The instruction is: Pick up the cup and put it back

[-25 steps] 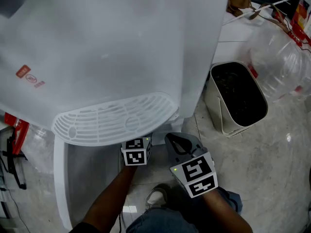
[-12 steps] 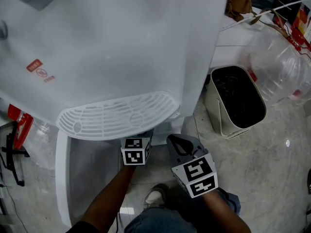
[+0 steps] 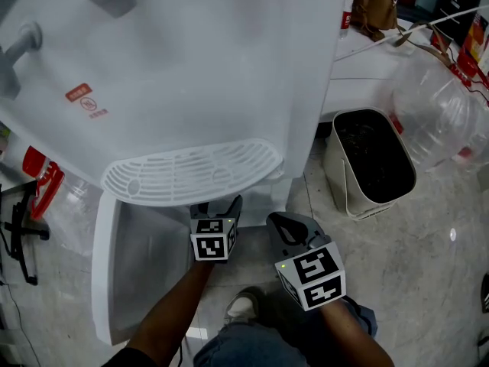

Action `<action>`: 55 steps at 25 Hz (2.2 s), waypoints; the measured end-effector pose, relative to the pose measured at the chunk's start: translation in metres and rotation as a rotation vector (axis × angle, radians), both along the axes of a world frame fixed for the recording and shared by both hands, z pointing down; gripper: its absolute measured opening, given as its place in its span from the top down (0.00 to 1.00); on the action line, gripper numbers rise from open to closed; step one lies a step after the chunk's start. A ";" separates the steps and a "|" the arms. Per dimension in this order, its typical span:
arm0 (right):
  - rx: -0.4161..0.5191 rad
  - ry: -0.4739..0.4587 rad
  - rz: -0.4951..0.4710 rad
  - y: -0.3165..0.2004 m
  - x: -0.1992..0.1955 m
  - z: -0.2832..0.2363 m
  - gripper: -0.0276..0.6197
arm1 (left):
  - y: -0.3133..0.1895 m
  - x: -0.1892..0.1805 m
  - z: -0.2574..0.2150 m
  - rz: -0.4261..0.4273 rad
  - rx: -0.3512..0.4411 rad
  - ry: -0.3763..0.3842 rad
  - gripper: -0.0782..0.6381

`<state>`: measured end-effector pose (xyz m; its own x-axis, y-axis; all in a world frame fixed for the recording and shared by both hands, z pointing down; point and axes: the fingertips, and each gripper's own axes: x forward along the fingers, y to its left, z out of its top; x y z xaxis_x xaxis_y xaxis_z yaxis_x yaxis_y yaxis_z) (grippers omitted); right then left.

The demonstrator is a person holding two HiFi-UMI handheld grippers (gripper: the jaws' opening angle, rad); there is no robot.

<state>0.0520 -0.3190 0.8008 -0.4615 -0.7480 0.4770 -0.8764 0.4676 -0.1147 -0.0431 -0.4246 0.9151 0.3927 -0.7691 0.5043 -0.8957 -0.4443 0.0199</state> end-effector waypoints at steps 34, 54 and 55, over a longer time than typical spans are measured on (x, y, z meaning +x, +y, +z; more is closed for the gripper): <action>0.072 -0.090 -0.144 0.058 -0.061 -0.079 0.92 | 0.145 -0.010 -0.176 0.019 0.129 0.164 0.87; -0.091 -0.132 -0.072 0.066 -0.058 -0.278 0.92 | 0.167 0.007 -0.388 0.113 -0.004 0.115 0.87; -0.097 -0.126 -0.073 0.069 -0.057 -0.294 0.92 | 0.171 0.007 -0.405 0.112 -0.007 0.113 0.87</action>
